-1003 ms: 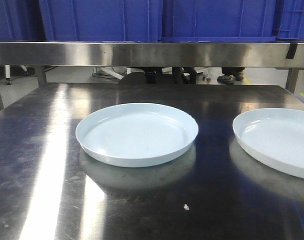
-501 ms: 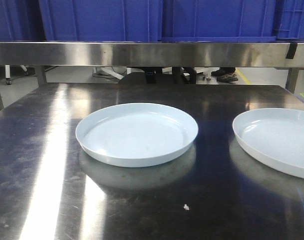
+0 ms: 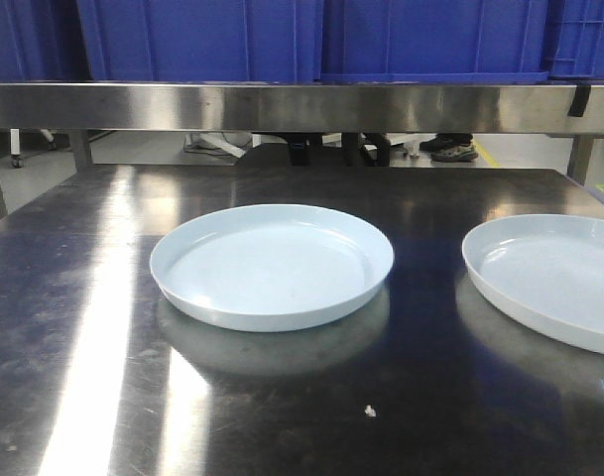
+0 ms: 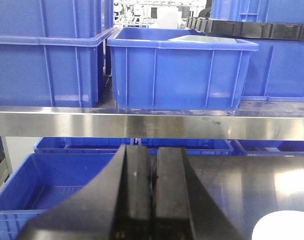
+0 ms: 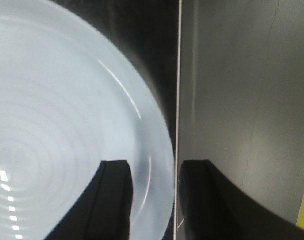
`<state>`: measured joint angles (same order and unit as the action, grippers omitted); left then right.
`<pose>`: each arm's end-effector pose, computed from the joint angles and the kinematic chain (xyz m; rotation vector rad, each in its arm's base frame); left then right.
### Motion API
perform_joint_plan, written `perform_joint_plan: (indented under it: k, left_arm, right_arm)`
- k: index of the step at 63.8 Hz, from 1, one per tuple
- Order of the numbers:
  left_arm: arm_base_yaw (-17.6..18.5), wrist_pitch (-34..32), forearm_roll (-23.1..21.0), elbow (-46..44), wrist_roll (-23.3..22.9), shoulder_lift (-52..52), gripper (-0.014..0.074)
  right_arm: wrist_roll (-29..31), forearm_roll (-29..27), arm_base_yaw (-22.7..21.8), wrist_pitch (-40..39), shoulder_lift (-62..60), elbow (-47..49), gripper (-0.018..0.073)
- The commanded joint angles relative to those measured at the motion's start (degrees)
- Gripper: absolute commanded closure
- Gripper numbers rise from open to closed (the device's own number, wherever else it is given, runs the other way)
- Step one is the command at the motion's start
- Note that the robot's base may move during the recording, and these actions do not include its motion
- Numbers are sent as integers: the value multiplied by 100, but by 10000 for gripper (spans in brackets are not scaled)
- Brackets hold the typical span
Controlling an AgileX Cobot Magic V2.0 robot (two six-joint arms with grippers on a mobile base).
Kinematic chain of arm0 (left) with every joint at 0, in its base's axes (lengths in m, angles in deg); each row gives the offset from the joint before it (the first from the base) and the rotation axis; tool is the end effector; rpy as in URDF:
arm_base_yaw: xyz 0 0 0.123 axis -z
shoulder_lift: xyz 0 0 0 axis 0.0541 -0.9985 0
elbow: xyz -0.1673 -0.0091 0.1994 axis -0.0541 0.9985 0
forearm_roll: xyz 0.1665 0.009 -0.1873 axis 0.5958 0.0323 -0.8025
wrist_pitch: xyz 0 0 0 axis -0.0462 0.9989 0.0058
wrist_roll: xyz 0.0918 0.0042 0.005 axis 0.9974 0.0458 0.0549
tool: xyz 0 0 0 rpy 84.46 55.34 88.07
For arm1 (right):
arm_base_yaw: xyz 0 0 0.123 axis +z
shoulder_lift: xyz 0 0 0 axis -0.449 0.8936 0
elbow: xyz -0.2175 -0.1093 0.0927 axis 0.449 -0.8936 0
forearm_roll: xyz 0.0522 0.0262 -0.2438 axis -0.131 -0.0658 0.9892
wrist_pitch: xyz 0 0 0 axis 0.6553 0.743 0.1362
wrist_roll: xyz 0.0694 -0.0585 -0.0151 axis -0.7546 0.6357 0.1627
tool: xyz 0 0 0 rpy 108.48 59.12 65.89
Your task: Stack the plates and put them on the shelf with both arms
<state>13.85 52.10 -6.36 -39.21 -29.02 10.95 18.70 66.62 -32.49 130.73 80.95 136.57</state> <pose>0.1379 -0.0255 0.2968 0.1312 1.5465 -0.1507 0.3031 -0.0288 0.1981 0.2476 2.9432 0.0302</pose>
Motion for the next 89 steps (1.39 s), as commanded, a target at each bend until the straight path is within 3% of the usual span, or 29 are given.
perform_joint_plan:
  k: [1, 29, 42, 49, 70, 89]
  left_arm:
    - [-2, -522, -19, -172, -49, -24, 516]
    - [-2, -522, -19, -172, -49, -24, 516]
    - [-2, -522, -19, -172, -49, -24, 516]
    - [-2, -522, -19, -172, -49, -24, 516]
    - [-2, -522, -19, -172, -49, -24, 516]
    - [-2, -522, -19, -172, -49, -24, 516]
  right_arm:
    - [92, -11, -29, -144, -123, 177, 192]
    - [100, -11, -67, -94, 43, 177, 208]
    - [100, -36, -116, -73, 47, 177, 411]
    - [100, -39, -187, -14, 42, 177, 463]
    - [100, -164, -293, 113, -9, 184, 511]
    - [468, -833, -293, 555, -425, 548, 511]
